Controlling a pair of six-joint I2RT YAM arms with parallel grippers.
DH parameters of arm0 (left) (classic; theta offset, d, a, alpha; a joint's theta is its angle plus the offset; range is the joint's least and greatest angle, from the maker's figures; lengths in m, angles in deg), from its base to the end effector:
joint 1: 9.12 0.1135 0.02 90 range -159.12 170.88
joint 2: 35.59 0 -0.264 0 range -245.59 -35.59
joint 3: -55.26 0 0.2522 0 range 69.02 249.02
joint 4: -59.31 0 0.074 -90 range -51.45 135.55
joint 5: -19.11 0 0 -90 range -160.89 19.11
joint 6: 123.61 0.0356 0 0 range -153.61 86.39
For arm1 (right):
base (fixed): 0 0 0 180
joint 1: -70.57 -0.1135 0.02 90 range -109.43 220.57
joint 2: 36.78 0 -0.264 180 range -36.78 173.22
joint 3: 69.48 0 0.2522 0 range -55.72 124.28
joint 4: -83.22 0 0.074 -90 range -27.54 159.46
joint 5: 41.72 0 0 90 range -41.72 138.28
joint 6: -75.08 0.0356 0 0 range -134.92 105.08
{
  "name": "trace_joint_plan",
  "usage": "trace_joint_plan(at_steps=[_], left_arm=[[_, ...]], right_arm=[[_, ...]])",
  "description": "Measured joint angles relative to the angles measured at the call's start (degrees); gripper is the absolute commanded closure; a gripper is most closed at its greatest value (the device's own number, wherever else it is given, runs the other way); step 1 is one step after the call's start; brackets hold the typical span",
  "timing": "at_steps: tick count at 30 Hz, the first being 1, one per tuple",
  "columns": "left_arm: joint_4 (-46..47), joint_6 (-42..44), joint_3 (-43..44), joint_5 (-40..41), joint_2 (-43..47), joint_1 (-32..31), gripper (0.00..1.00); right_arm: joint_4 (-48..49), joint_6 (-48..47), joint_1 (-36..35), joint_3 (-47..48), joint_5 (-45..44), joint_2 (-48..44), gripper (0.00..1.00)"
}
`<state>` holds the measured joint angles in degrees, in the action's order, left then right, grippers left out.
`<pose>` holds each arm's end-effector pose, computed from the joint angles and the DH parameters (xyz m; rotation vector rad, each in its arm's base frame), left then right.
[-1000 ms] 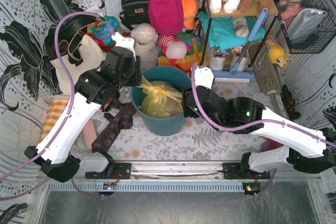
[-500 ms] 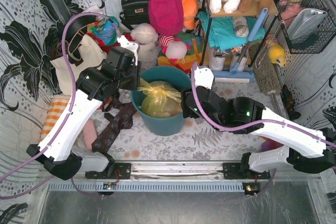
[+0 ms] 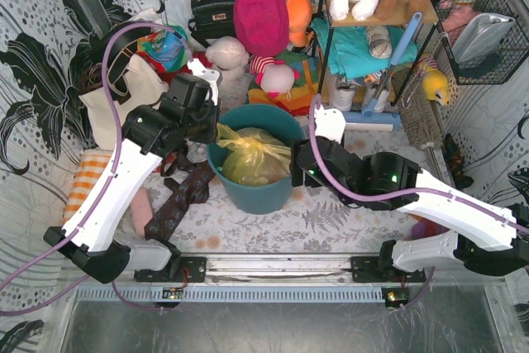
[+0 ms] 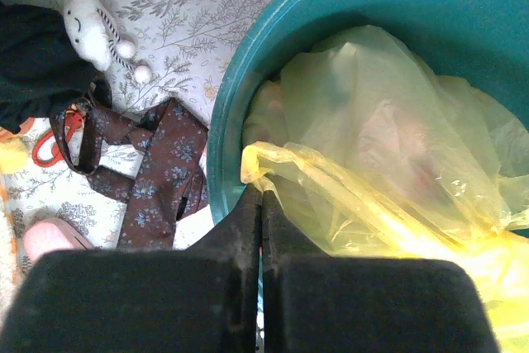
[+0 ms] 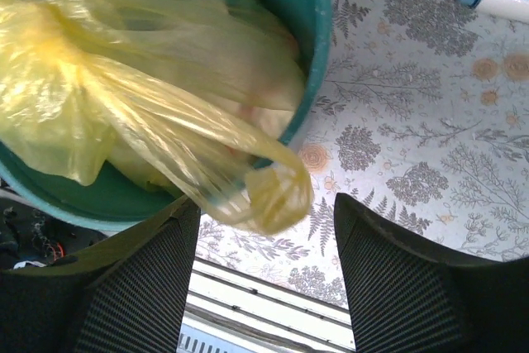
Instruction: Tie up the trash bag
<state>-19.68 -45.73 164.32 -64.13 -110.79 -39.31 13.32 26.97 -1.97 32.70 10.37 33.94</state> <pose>0.2088 -0.1166 0.4318 0.3140 2.3415 -0.2218 0.0893 0.2109 0.4309 -0.2178 2.1055 0.4596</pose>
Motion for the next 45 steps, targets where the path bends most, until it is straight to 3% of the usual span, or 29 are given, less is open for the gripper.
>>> trace_joint_plan(at_steps=[7,20,35,39,43,45], left_arm=[[0.4,-0.1,-1.3,-0.2,1.1,0.0,1.00],[2.2,-1.1,-3.2,-0.2,4.2,0.1,1.00],[3.1,-1.6,-4.9,-0.9,5.5,0.1,1.00],[3.1,-1.6,-5.0,-1.0,5.5,0.1,1.00],[3.5,-1.8,-5.1,-1.0,5.6,0.1,1.00],[3.7,-1.8,-5.1,-1.0,5.6,0.1,1.00]], right_arm=[[2.3,0.8,4.9,-5.2,3.6,-5.1,0.32],[7.5,0.7,8.0,-3.6,8.5,-5.2,0.33],[9.9,0.6,13.9,-8.8,17.8,-4.2,0.41],[11.4,0.7,14.1,-10.4,20.5,-4.2,0.54],[12.5,1.6,14.1,-11.5,22.5,-4.2,0.83],[12.7,2.4,14.1,-11.5,22.7,-4.2,0.90]])
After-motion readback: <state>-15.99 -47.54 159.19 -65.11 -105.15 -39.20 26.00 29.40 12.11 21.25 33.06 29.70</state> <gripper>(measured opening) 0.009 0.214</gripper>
